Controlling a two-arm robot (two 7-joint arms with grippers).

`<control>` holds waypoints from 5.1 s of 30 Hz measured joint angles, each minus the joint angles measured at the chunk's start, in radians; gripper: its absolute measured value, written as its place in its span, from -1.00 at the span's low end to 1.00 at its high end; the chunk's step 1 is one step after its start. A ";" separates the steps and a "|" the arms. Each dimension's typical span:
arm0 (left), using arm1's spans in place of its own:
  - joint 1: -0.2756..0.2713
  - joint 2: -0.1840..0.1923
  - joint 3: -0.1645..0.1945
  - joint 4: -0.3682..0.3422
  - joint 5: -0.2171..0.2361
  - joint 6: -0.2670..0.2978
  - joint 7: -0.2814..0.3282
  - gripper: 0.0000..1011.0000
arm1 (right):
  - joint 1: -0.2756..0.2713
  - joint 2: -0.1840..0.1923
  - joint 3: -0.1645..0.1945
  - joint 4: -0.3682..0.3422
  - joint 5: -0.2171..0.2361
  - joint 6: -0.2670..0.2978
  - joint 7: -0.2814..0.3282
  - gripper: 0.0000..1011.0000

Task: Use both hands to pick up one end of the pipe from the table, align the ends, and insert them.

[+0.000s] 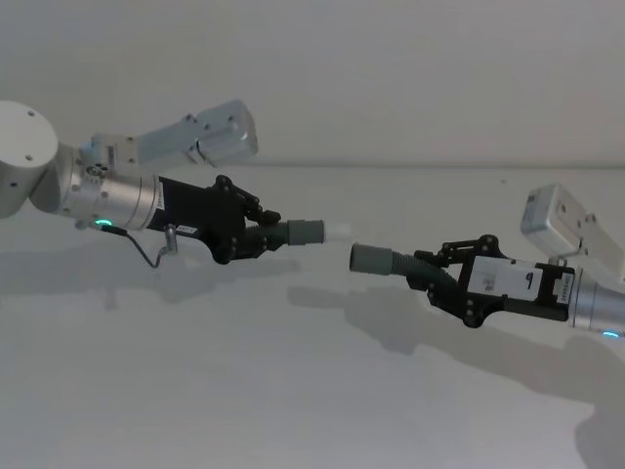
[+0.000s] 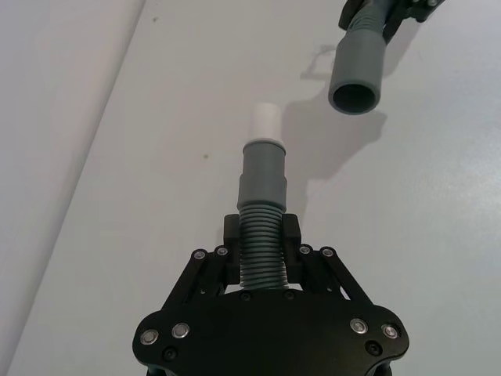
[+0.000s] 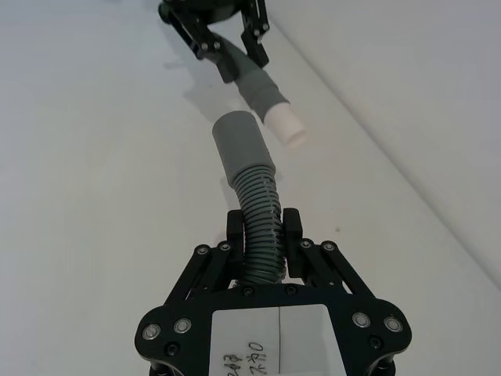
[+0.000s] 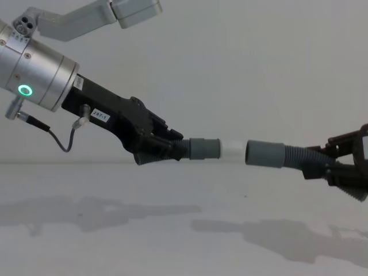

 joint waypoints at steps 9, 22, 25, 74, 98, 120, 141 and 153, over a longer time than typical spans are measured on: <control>-0.002 0.005 0.009 -0.001 -0.008 -0.002 -0.005 -0.41 | 0.016 -0.002 -0.019 0.025 -0.012 0.011 -0.005 -0.44; -0.007 0.005 0.023 0.008 -0.017 -0.003 -0.009 -0.41 | 0.040 -0.012 -0.035 0.054 -0.013 0.019 -0.015 -0.44; -0.008 0.004 0.027 0.008 -0.019 -0.003 -0.009 -0.41 | 0.045 -0.013 -0.037 0.058 -0.011 0.020 -0.017 -0.44; -0.009 0.004 0.053 0.025 -0.070 0.009 0.021 -0.41 | 0.092 -0.021 -0.076 0.101 -0.008 0.032 -0.072 -0.44; -0.023 -0.014 0.071 0.056 -0.094 -0.019 0.022 -0.41 | 0.117 -0.019 -0.108 0.126 0.001 0.019 -0.053 -0.44; -0.029 -0.005 0.078 0.066 -0.124 -0.045 0.010 -0.41 | 0.144 -0.036 -0.122 0.183 0.036 0.012 -0.041 -0.44; -0.037 -0.001 0.090 0.089 -0.142 -0.050 0.010 -0.41 | 0.145 -0.039 -0.119 0.217 0.101 -0.001 -0.005 -0.44; -0.045 -0.002 0.098 0.098 -0.149 -0.054 0.015 -0.41 | 0.145 -0.035 -0.126 0.225 0.122 -0.008 0.009 -0.44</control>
